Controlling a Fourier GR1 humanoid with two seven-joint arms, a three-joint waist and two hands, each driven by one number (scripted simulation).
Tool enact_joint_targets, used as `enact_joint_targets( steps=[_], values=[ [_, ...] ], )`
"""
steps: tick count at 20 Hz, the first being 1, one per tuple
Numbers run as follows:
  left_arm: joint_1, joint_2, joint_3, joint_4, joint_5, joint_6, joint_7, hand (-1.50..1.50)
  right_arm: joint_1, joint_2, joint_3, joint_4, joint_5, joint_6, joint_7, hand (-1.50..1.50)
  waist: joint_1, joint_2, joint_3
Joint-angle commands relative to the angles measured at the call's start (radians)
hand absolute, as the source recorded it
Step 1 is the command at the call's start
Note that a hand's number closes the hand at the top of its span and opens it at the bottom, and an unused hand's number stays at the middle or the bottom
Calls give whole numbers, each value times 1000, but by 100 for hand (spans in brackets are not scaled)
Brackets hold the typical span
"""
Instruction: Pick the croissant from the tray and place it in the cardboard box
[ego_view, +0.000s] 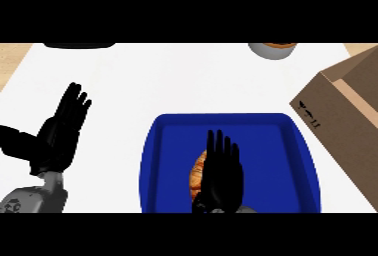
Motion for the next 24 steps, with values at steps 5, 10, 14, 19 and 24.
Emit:
enact_joint_targets(
  steps=[5, 10, 14, 19, 24],
  values=[
    [-31, 2, 30, 29, 2, -17, 1, 0, -24, 20, -17, 50, -44, -30, 191, -150, -3, 1, 0],
    [-3, -32, -4, 4, -24, -4, -2, 0, 10, 20, 35, 39, -22, -72, 225, -150, -4, -1, 0],
    [-11, 5, 29, -47, 0, -20, 58, 0, -26, 20, -6, 163, -53, -140, 142, -150, 7, 1, 1],
    [45, -12, 37, -28, -11, -38, -12, 0, 20, 20, 45, 65, -32, -101, 194, -150, -4, -2, 0],
    [-42, -32, 37, 35, -26, -29, 9, 0, -31, 20, 40, 174, -30, -142, 150, -150, -4, 1, 0]
  ],
)
